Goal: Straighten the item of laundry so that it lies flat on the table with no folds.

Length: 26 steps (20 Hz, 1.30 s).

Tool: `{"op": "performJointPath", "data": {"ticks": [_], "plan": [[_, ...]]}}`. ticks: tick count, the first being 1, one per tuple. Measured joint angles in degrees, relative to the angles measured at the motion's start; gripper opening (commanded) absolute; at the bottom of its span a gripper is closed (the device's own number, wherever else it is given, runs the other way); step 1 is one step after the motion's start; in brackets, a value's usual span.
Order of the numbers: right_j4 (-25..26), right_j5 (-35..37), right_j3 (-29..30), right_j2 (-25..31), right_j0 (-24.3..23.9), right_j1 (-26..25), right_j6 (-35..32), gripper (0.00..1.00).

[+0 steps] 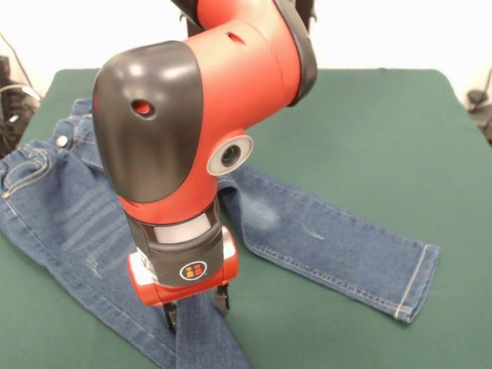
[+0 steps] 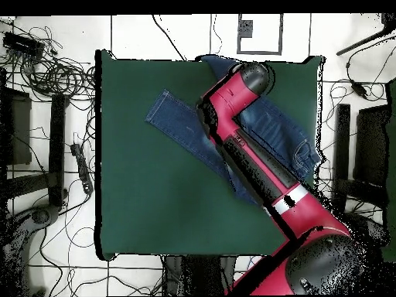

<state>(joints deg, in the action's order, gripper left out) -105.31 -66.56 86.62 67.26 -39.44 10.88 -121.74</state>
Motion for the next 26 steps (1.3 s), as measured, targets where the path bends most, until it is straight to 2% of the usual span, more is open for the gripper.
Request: {"op": "performJointPath", "data": {"ticks": [18,26], "plan": [[-0.93,-1.26,-1.79,0.68,0.0,-0.38,0.0,1.0],[-3.66,-2.94,-1.93,1.55,-0.43,-0.08,0.0,1.0]]}}
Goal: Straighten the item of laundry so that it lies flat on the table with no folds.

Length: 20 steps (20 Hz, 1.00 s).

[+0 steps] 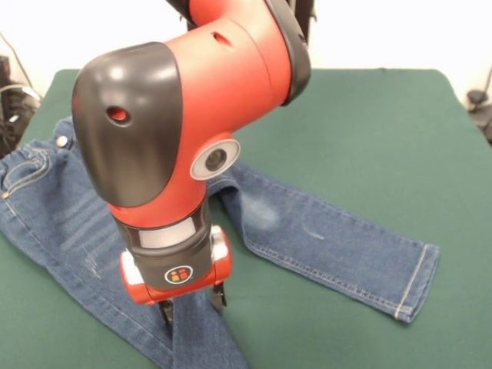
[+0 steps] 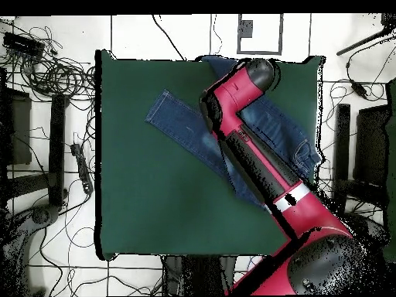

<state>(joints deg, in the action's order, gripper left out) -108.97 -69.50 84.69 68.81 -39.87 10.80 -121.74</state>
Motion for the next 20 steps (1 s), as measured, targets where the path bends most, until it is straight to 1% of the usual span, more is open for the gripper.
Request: {"op": "performJointPath", "data": {"ticks": [4,9,10,20], "plan": [[-1.97,-1.34,0.01,0.31,-0.38,0.93,0.0,1.0],[-2.77,-1.64,0.01,0.66,-0.62,2.53,0.0,1.0],[-2.74,-1.64,0.01,0.78,-0.64,3.03,0.0,0.0],[-3.17,-1.64,0.02,1.88,-1.16,4.21,0.0,0.0]]}}
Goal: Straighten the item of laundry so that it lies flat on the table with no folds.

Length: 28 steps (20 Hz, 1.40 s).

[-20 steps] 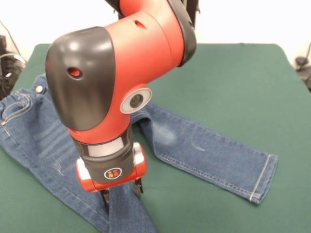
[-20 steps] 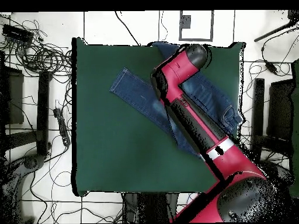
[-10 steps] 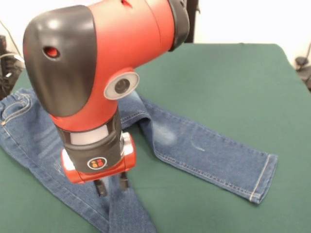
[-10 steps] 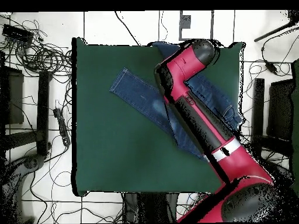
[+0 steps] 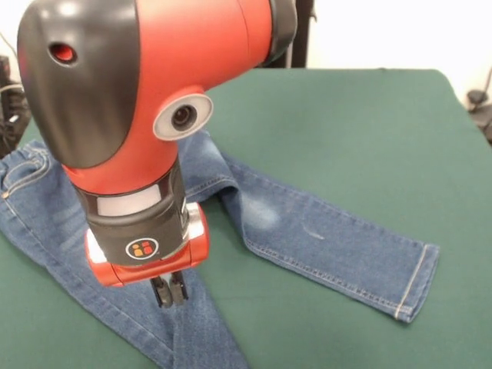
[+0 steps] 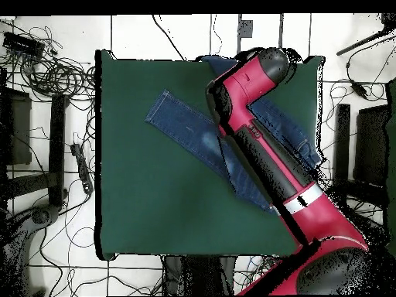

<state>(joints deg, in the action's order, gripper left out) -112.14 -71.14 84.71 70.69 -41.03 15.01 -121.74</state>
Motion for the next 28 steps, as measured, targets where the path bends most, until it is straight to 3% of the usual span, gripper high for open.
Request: {"op": "performJointPath", "data": {"ticks": [7,8,28], "plan": [[-0.49,0.0,0.01,0.42,-0.57,-0.01,0.0,0.0],[-0.58,-0.01,0.0,0.5,-0.65,-0.01,0.0,1.0],[-1.57,-0.3,0.19,0.73,-0.65,-0.45,0.0,1.0]]}}
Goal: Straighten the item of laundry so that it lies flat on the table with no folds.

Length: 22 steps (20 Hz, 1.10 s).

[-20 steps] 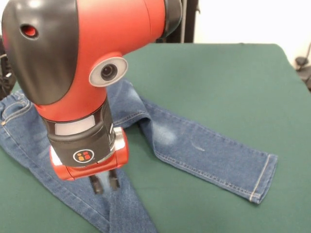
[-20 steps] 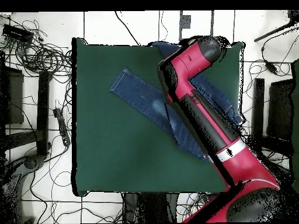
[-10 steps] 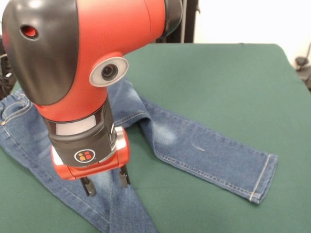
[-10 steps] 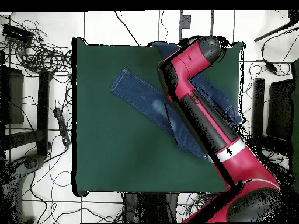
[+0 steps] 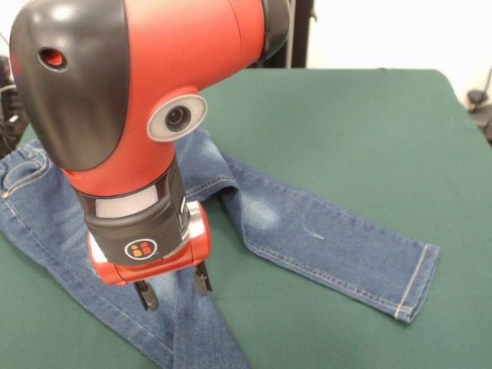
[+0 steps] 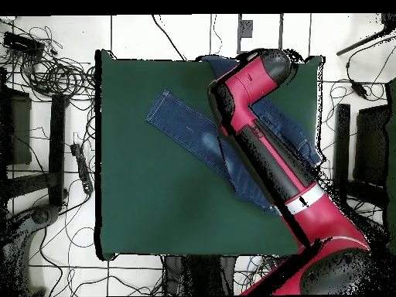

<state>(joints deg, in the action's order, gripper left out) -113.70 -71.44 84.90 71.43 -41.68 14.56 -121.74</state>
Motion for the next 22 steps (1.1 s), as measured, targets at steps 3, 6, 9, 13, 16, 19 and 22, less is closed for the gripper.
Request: {"op": "performJointPath", "data": {"ticks": [3,6,9,13,16,19,22], "plan": [[0.22,-0.01,0.09,-0.02,0.03,-0.31,0.0,1.0],[0.32,0.0,0.13,-0.02,0.04,-0.34,0.0,1.0],[1.06,0.0,0.2,-0.02,0.04,-0.35,0.0,0.0],[1.44,0.0,0.2,-0.02,0.04,-0.35,0.0,0.0],[1.78,0.0,0.2,-0.03,0.04,-0.35,0.0,0.0],[1.9,0.0,0.2,-0.03,0.04,-0.35,0.0,0.0],[2.12,-0.01,0.2,-0.04,0.04,-0.37,0.0,0.0]]}}
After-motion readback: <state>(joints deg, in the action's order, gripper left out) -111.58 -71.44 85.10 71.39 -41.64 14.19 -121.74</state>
